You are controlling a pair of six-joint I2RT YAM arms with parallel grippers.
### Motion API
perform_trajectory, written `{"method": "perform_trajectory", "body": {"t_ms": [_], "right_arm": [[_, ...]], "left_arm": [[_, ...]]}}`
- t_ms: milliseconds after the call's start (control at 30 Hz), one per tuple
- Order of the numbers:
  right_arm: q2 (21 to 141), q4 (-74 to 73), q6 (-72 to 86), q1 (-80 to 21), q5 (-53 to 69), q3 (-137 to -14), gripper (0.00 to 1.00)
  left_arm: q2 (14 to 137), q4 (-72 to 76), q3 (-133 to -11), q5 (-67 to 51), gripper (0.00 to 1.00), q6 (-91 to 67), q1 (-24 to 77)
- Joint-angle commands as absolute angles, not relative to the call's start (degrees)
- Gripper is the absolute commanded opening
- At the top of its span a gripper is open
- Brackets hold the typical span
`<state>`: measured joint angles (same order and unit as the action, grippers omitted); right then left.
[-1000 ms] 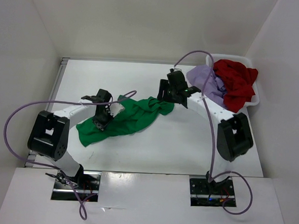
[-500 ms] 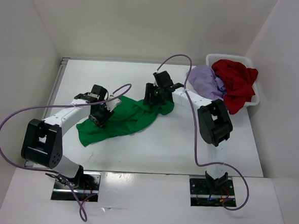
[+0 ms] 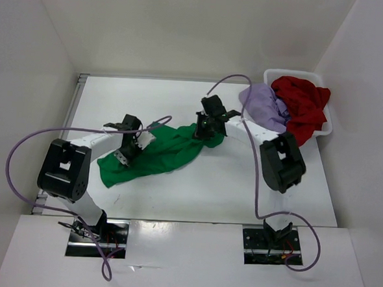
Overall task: Fold and stack the t-shirts
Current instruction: Flatten out the tshirt
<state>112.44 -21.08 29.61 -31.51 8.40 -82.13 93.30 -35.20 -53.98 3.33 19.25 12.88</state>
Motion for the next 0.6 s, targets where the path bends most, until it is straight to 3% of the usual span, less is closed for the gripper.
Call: {"method": "perform_trajectory", "body": {"t_ms": [0,200,400,500,533,567], "right_arm": [[98.64,-25.21,33.04,-27.43,0.72,-76.22,0.00],[78.96,-32.25,36.03,-21.18,-3.78,-62.32,0.00],[73.31,-38.93,41.20,-25.39,0.88,-56.61,0.06],[69.00,-38.94,44.72,-27.51,4.20,-50.99,0.17],[67.78,-39.63,45.35,-28.03,5.52,-48.89,0.36],[67.76,-40.33,45.87,-29.52,7.36,-48.35,0.43]], "left_arm": [[92.39,-33.23,-53.17,9.22,0.00,20.21,11.61],[86.75,-43.56,-69.76,5.89,0.00,21.97,6.42],[85.35,-51.50,-78.49,1.24,0.00,24.51,8.53],[83.50,-51.50,-70.86,0.70,0.00,24.52,10.19],[82.71,-51.50,-68.93,0.70,0.00,24.52,10.20],[82.10,-51.50,-67.17,0.70,0.00,25.04,10.98]]}}
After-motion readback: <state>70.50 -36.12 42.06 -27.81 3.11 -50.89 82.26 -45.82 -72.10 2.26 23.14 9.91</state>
